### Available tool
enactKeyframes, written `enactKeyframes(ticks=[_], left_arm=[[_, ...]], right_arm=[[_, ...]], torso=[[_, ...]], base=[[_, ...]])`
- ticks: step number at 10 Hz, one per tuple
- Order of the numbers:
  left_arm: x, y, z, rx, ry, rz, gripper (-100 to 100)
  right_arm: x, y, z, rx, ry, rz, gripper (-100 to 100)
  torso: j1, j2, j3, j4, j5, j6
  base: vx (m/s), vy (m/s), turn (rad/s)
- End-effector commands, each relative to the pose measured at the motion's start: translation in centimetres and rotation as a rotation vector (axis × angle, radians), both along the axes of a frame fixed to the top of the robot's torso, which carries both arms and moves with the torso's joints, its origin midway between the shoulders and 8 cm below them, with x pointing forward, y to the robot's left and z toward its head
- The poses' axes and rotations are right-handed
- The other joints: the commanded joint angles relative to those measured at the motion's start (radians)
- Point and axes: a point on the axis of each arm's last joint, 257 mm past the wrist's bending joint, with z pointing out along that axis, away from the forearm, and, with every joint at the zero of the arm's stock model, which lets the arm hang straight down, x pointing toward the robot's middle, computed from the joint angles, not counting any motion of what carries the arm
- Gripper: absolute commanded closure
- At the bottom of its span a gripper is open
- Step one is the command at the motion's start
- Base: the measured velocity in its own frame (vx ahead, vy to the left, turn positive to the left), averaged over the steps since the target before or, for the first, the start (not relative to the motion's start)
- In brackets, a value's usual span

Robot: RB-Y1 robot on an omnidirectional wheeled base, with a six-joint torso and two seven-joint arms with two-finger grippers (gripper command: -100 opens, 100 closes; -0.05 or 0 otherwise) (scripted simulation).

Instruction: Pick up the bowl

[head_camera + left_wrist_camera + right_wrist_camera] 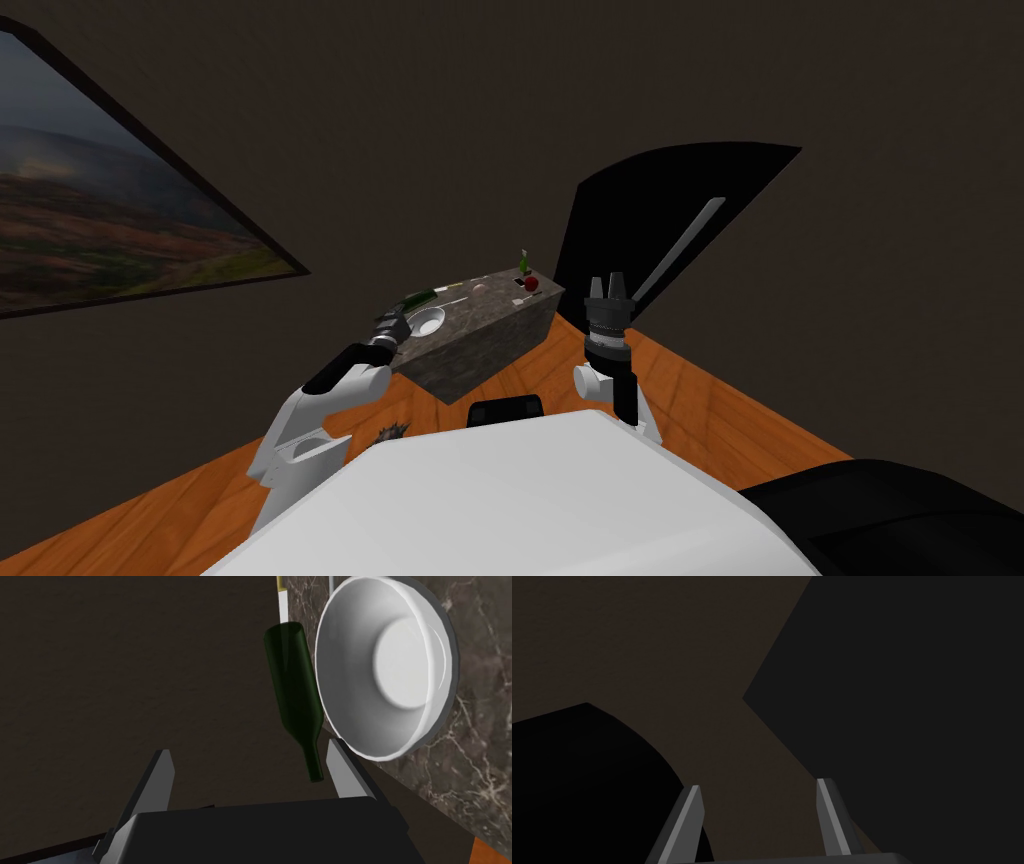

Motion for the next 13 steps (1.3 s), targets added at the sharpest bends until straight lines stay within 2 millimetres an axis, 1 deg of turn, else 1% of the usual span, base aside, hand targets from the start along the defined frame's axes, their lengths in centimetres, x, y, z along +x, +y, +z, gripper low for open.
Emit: enactKeyframes(ticks=[1, 4, 7, 8, 9, 10, 12, 13], left_arm=[[0.0, -0.2, -0.8, -0.025, 0.037, -0.006, -100], [-0.2, -0.5, -2.1, -0.05, 0.093, -0.012, -100], [-0.3, -1.3, -3.5, -0.089, 0.159, -0.034, -100], [-0.4, -1.3, -3.7, -0.091, 0.17, -0.033, -100], [-0.5, -1.8, -4.4, -0.108, 0.202, -0.046, -100], [-0.5, -1.7, -4.5, -0.109, 0.208, -0.046, -100], [-0.8, -2.9, -5.8, -0.141, 0.27, -0.075, -100], [-1.0, -2.9, -6.1, -0.143, 0.283, -0.073, -100]], right_arm=[[0.0, 0.0, 0.0, 0.0, 0.0, 0.0, 0], [0.0, 0.0, 0.0, 0.0, 0.0, 0.0, 0], [0.0, 0.0, 0.0, 0.0, 0.0, 0.0, 0], [0.0, 0.0, 0.0, 0.0, 0.0, 0.0, 0], [0.0, 0.0, 0.0, 0.0, 0.0, 0.0, 0], [0.0, 0.0, 0.0, 0.0, 0.0, 0.0, 0], [0.0, 0.0, 0.0, 0.0, 0.0, 0.0, 0], [0.0, 0.0, 0.0, 0.0, 0.0, 0.0, 0]], torso=[[0.0, 0.0, 0.0, 0.0, 0.0, 0.0], [0.001, 0.0, 0.0, 0.0, 0.0, 0.0], [0.001, 0.0, 0.0, 0.0, 0.0, 0.0], [0.002, 0.0, 0.0, 0.0, 0.0, 0.0], [0.002, -0.001, 0.0, 0.0, 0.0, 0.0], [0.002, -0.001, 0.0, 0.0, 0.0, 0.0], [0.001, -0.001, 0.0, 0.0, 0.0, 0.0], [0.003, 0.0, 0.0, 0.0, 0.001, 0.0]], base=[[-0.012, 0.027, -0.059], [-0.008, 0.029, -0.038], [-0.009, 0.038, -0.054], [-0.005, 0.046, -0.035], [-0.004, 0.045, -0.056], [-0.001, 0.038, -0.04], [-0.007, 0.055, -0.091], [0.002, 0.062, -0.027]])
